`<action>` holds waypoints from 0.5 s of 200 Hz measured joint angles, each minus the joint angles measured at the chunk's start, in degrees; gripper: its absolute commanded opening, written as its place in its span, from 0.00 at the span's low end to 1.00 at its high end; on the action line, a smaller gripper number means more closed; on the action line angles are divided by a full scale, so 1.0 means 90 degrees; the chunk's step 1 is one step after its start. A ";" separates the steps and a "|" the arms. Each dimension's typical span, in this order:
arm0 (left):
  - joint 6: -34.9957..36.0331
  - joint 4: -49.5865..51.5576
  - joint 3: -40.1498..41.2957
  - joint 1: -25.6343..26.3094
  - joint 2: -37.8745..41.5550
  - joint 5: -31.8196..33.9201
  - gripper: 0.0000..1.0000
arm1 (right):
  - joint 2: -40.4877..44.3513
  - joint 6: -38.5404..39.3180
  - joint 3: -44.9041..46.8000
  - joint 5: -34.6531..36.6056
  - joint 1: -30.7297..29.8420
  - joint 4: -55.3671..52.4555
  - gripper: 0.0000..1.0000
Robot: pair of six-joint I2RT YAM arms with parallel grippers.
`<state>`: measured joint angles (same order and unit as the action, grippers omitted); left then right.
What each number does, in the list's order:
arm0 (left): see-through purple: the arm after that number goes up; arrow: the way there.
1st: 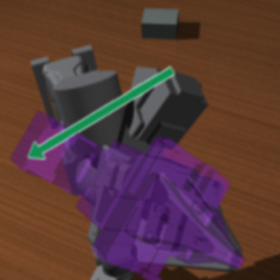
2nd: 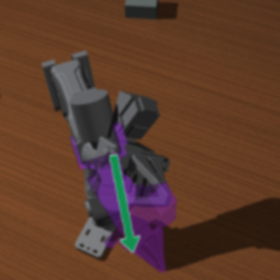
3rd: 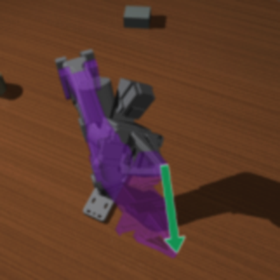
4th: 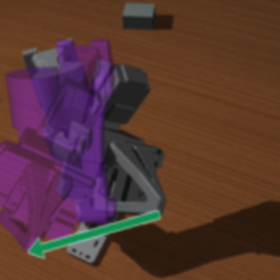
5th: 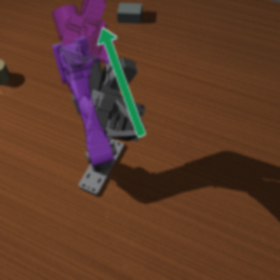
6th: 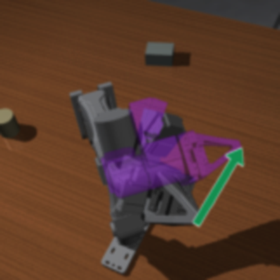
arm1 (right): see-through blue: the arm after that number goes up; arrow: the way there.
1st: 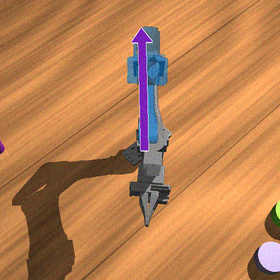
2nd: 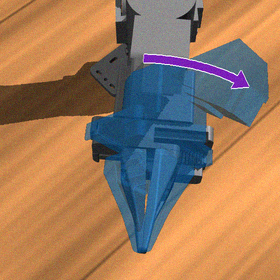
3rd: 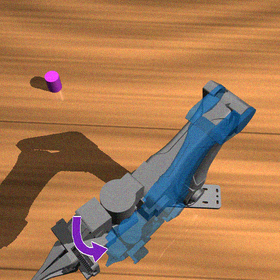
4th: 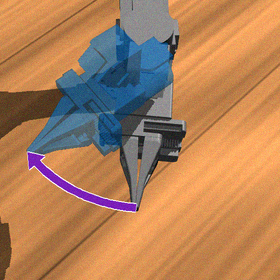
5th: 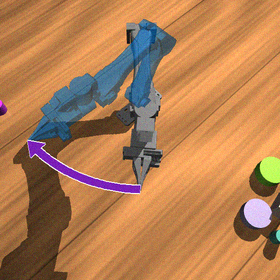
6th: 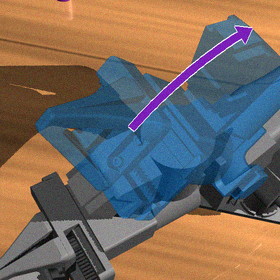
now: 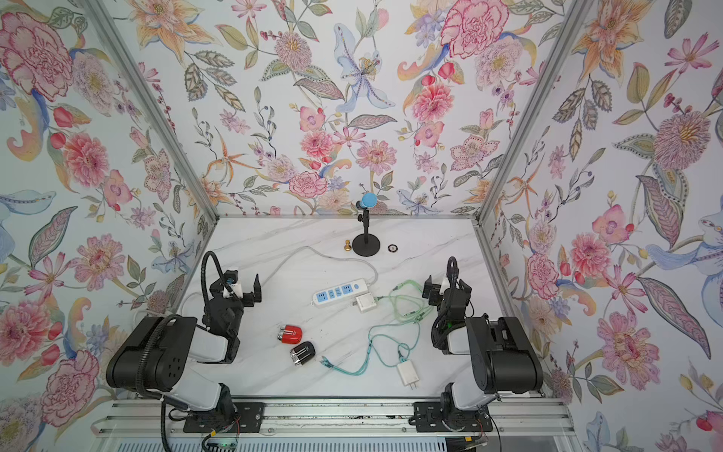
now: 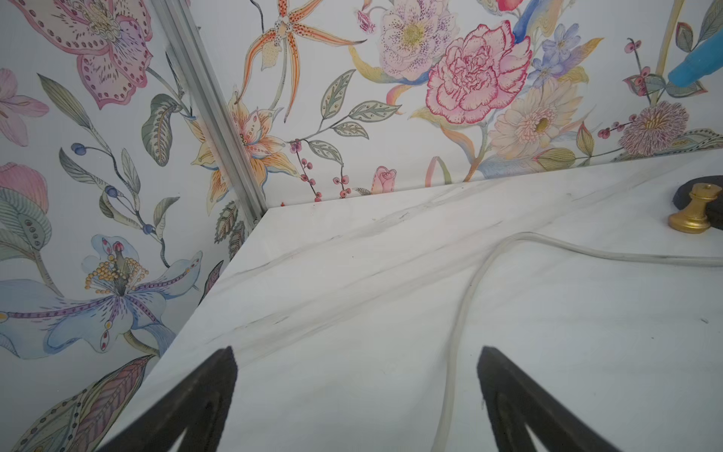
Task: Charge the electric shaver
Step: Pick up the plug from the center of the board.
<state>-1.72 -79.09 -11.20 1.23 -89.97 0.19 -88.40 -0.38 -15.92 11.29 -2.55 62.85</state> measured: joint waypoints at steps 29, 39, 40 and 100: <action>0.0000 0.0000 0.0000 0.0000 0.0000 0.0000 0.99 | 0.0000 0.0000 0.0000 0.0000 0.0000 0.0000 1.00; 0.0000 0.0000 0.0000 0.0000 0.0000 -0.0002 0.99 | 0.0000 0.0000 0.0000 0.0000 0.0000 0.0000 1.00; 0.0000 0.0000 0.0000 0.0000 0.0000 0.0000 0.99 | 0.0000 0.0000 0.0000 0.0000 0.0000 0.0000 1.00; 0.0000 0.0000 0.0000 0.0000 0.0000 -0.0002 0.99 | 0.0000 0.0000 0.0000 0.0000 0.0000 0.0000 1.00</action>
<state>-1.72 -79.09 -11.20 1.23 -89.97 0.16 -88.40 -0.38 -15.92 11.29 -2.55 62.85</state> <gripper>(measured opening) 0.991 0.997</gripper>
